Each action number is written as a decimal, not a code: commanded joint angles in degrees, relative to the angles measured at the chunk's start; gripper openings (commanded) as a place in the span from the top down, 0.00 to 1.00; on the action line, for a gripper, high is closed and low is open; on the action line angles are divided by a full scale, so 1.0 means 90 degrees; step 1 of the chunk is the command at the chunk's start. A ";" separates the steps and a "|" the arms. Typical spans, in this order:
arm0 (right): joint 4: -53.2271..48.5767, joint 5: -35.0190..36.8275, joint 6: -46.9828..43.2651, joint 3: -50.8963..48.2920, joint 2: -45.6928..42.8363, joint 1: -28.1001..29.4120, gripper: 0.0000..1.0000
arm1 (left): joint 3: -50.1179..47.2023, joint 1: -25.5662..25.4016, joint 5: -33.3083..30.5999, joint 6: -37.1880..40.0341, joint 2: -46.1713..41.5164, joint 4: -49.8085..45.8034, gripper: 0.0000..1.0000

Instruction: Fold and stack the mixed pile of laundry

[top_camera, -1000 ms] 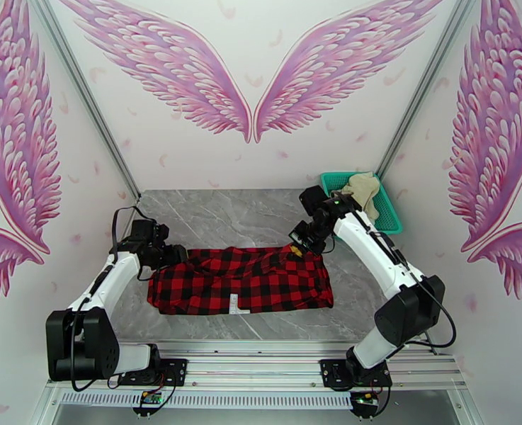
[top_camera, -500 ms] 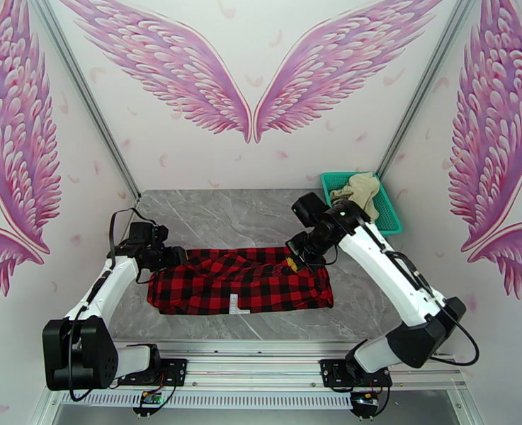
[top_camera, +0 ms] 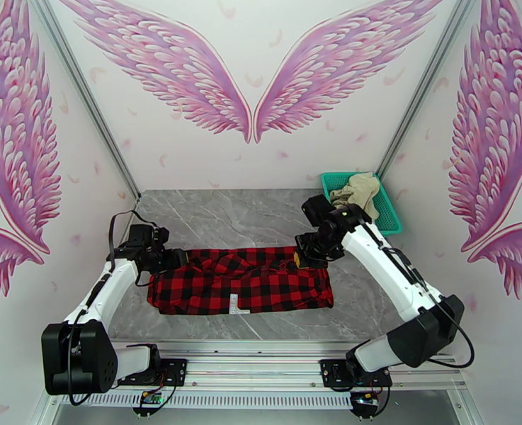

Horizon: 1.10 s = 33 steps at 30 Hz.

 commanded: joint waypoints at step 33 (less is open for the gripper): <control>0.2606 0.1696 -0.7692 -0.0441 0.1124 -0.0961 0.22 | -0.0114 -0.0128 0.0253 0.0043 -0.0278 -0.0242 0.42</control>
